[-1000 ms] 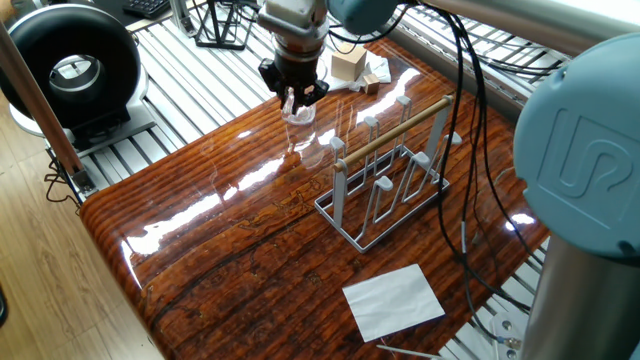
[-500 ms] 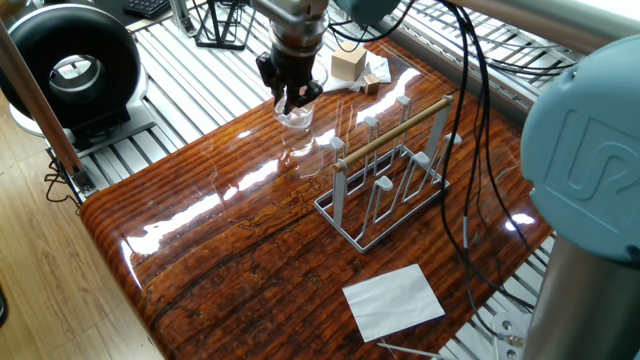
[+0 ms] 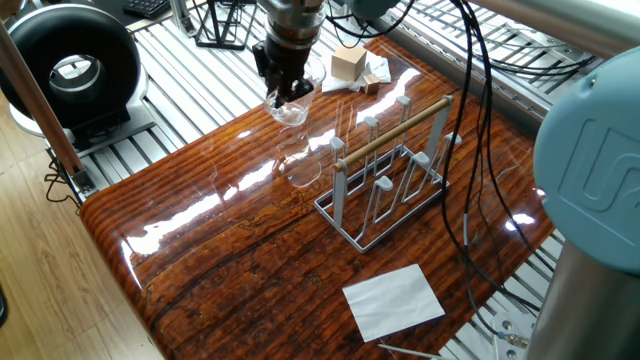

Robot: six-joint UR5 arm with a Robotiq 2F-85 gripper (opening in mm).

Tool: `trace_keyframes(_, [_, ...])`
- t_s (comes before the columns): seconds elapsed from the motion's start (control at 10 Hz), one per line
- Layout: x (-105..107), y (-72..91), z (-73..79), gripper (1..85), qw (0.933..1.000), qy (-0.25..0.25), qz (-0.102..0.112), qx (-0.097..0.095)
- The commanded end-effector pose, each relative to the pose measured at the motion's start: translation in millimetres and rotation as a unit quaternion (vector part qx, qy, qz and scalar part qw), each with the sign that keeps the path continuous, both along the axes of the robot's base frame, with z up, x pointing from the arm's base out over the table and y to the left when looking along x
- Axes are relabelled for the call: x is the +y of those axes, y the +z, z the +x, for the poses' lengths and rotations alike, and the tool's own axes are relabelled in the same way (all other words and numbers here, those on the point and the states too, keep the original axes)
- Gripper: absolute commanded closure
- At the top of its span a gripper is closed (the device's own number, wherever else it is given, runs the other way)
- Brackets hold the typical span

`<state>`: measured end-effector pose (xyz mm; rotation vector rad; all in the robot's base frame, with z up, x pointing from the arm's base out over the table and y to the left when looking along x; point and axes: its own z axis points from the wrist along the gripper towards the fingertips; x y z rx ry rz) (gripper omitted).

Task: Put the cup on the cup rack

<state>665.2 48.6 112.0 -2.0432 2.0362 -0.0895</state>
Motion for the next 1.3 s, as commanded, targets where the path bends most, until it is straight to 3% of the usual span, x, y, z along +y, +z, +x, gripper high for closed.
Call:
trace_keyframes(0.0, [24.4,19.4,-6.2,84.7,0.9917,-0.106,0.071,0.018])
trace_keyframes(0.2, [34.3,25.1,-12.7,84.7,0.9819,-0.159,0.097,0.037])
trace_keyframes(0.4, [60.2,32.6,-19.2,84.7,0.9642,-0.204,0.155,0.069])
trace_keyframes(0.5, [66.4,34.5,-20.6,84.7,0.9594,-0.213,0.168,0.077])
trace_keyframes(0.7, [70.7,36.1,-22.0,84.7,0.9563,-0.219,0.175,0.083])
trace_keyframes(1.0, [86.4,42.7,-30.6,84.7,0.9419,-0.24,0.207,0.112])
trace_keyframes(1.2, [88.2,43.7,-32.5,84.7,0.9394,-0.243,0.211,0.118])
